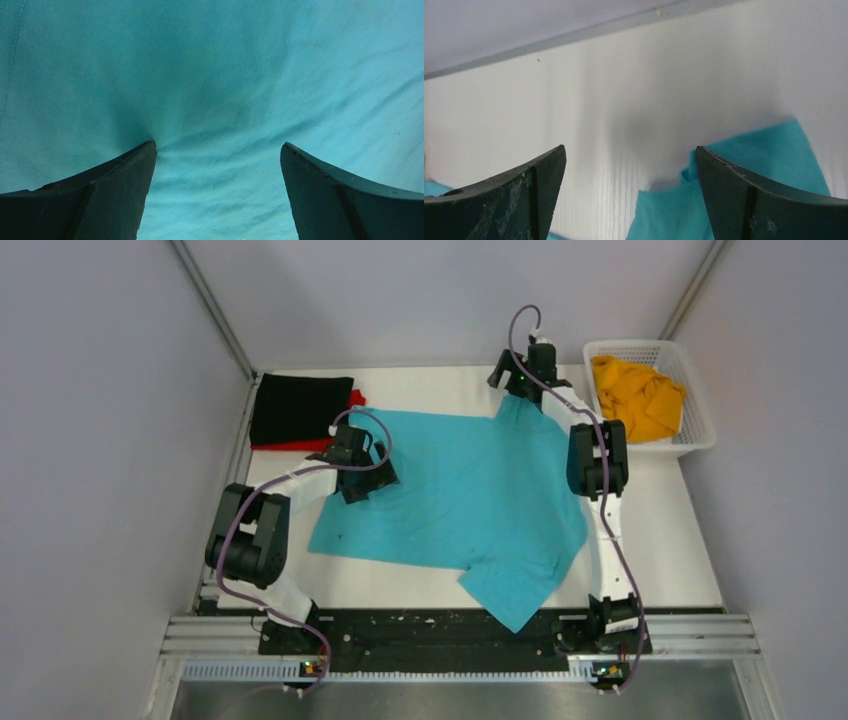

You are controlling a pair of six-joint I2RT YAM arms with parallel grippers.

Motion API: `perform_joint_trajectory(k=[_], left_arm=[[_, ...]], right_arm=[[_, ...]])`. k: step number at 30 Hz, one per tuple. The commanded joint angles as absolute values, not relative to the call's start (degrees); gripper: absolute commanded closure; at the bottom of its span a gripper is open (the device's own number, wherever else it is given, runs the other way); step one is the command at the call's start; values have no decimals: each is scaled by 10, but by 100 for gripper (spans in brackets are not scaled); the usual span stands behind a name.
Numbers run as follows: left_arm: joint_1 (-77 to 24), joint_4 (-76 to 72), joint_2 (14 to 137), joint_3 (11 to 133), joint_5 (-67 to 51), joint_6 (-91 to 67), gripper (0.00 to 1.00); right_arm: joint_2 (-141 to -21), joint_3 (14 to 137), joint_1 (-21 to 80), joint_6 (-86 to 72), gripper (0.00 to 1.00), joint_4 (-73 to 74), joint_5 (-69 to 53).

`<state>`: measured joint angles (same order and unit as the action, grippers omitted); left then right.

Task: Fold and stack the t-shirts
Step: Flatten out the tshirt

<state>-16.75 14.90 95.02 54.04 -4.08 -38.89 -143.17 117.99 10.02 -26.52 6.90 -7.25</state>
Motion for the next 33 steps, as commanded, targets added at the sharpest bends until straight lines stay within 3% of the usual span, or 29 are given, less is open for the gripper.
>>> perform_joint_trajectory(k=[1, 8, 16, 23, 28, 33], left_arm=[[-169, 159, 968, 518, -55, -393, 1], [-173, 162, 939, 528, -55, -397, 1], [-178, 158, 865, 514, -42, -398, 1], [-167, 177, 846, 491, 16, -394, 1], [-161, 171, 859, 482, 12, -394, 1], [-157, 168, 880, 479, 7, -397, 1]], right_arm=[[-1492, 1279, 104, -256, 1, 93, -104], [-1390, 1238, 112, -215, 1, 119, -87], [-1141, 935, 142, -190, 1, 136, 55], [-955, 663, 159, -249, 1, 112, 76], [-902, 553, 160, -255, 1, 92, 70], [-943, 552, 158, -248, 1, 93, 95]])
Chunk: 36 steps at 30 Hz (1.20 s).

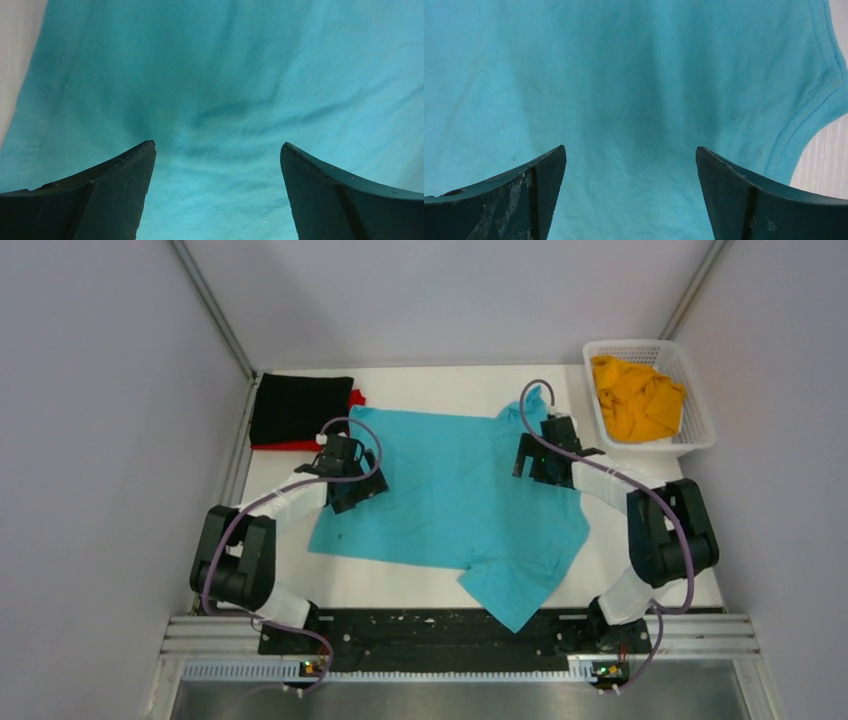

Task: Fold and stack the t-shirts
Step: Flatten out the tshirt

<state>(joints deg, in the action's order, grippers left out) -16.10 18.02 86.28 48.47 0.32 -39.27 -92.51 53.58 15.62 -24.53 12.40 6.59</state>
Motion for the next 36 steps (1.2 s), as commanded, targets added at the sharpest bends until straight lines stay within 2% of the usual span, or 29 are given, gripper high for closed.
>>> perform_joint_trajectory(k=[1, 9, 13, 19, 23, 30, 36], left_arm=[[-157, 167, 885, 478, 3, -399, 1], [-169, 154, 896, 454, -68, -450, 1], [-206, 151, 871, 430, -83, -479, 1], [-273, 174, 811, 384, -92, -516, 1], [-295, 224, 755, 376, -43, -521, 1], [-293, 342, 742, 486, 186, -496, 1], [-276, 277, 823, 575, 150, -456, 1]], right_arm=[[-957, 557, 155, -249, 1, 94, 102], [-1057, 614, 80, -242, 1, 113, 107], [-1050, 605, 45, -254, 1, 123, 102], [-1030, 620, 42, -237, 1, 149, 110], [-1014, 641, 61, -201, 1, 151, 71], [-1031, 760, 102, -198, 1, 140, 49], [-1141, 870, 113, -229, 1, 131, 38]])
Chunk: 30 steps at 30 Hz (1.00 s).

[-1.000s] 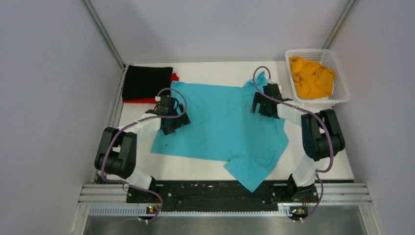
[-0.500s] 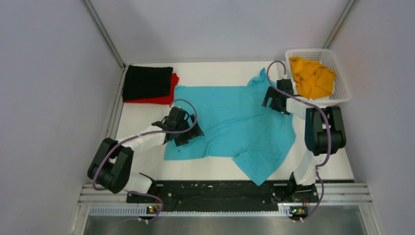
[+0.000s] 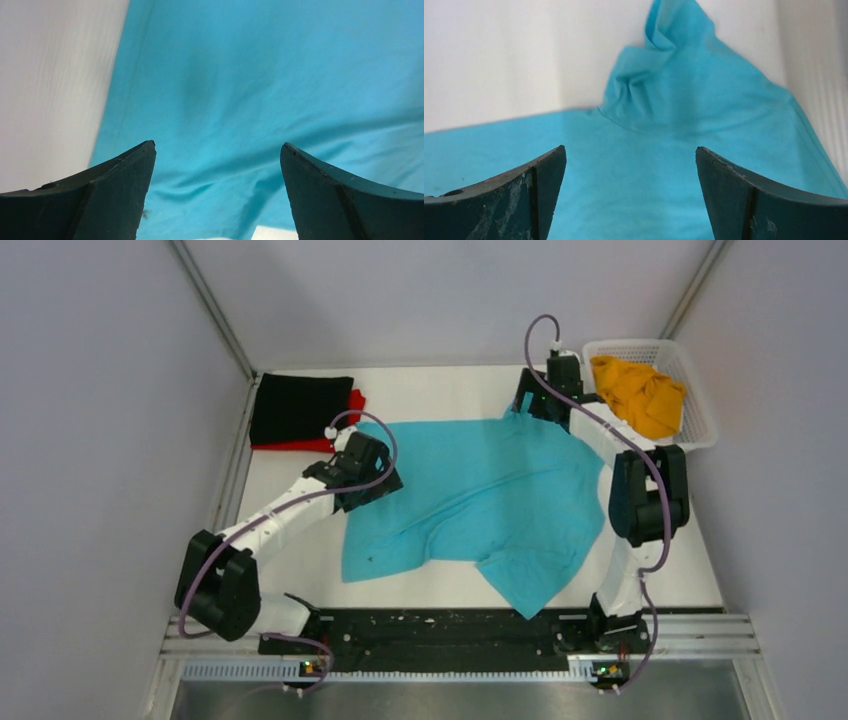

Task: Fold and stack the t-shirts
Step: Flatten out the tshirt

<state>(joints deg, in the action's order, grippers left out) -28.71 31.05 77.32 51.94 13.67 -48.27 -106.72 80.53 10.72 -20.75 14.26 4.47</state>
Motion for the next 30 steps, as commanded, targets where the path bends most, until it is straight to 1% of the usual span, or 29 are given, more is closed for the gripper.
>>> perform_joint_trajectory(k=[1, 6, 13, 19, 26, 30], left_arm=[[-273, 263, 839, 587, 138, -449, 1], [-255, 244, 917, 648, 131, -435, 1], [-190, 173, 1000, 662, 57, -436, 1], [-143, 149, 1056, 687, 26, -429, 1], [-123, 160, 1106, 718, 15, -430, 1], [-119, 164, 1130, 742, 18, -424, 1]], right_arm=[[-1155, 886, 113, -237, 1, 132, 37], [-1250, 976, 116, -259, 1, 127, 10], [-1356, 1095, 122, -289, 1, 98, 6], [-1457, 1230, 122, -290, 1, 157, 37], [-1516, 1275, 109, -297, 1, 171, 45], [-1542, 1319, 95, -301, 1, 159, 24]])
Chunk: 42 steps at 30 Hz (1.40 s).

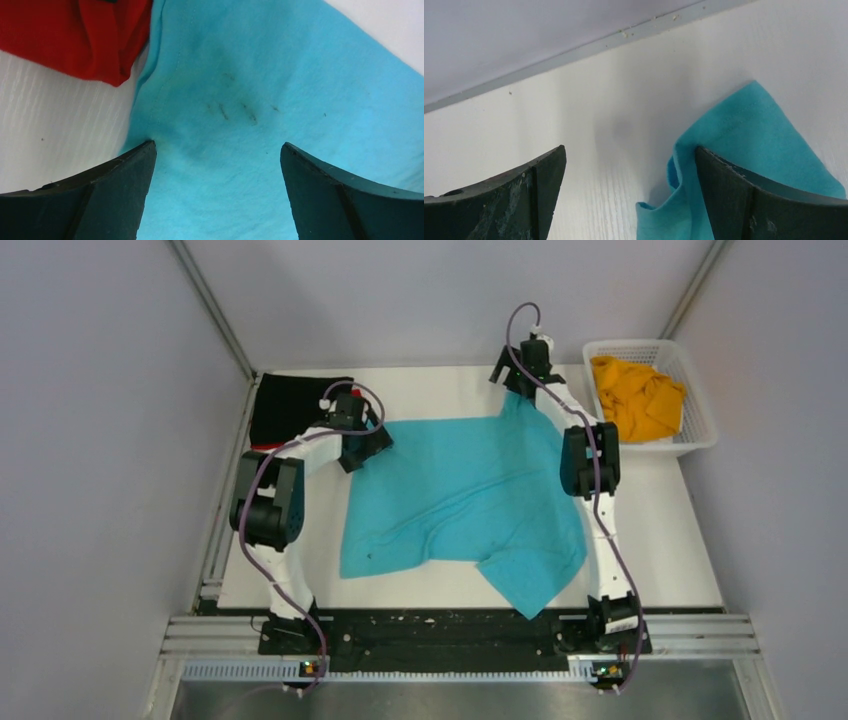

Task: Fold and stack the t-shirts
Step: Flatten out the tshirt, then grab the side of the flattened tshirt closest away from the robot with both arms

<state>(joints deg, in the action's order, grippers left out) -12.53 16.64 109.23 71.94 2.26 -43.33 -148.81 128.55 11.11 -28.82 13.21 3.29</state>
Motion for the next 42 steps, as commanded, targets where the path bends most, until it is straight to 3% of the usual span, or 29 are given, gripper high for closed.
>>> perform_joint_trajectory(k=[1, 10, 14, 18, 21, 27, 33, 38, 42], left_arm=[[-118, 165, 1136, 750, 25, -425, 1], [-105, 213, 1164, 811, 47, -427, 1], [-107, 221, 1108, 823, 22, -410, 1], [-127, 264, 1014, 827, 61, -392, 1], [-158, 291, 926, 778, 116, -398, 1], [-246, 396, 757, 625, 230, -473, 1], [-286, 466, 599, 435, 217, -562, 1], [-292, 483, 519, 350, 177, -612, 3], [-293, 472, 486, 301, 161, -640, 17]], right_arm=[[-1550, 1330, 93, -299, 1, 155, 18], [-1561, 1357, 88, -270, 1, 131, -15], [-1540, 1404, 88, -253, 1, 178, -21], [-1431, 1379, 89, -239, 1, 232, -3], [-1312, 1258, 96, -215, 1, 251, 15], [-1030, 910, 151, -222, 1, 226, 188], [-786, 592, 183, -287, 1, 158, 194], [-646, 467, 186, -319, 1, 144, 177], [-614, 446, 186, -310, 1, 169, 181]])
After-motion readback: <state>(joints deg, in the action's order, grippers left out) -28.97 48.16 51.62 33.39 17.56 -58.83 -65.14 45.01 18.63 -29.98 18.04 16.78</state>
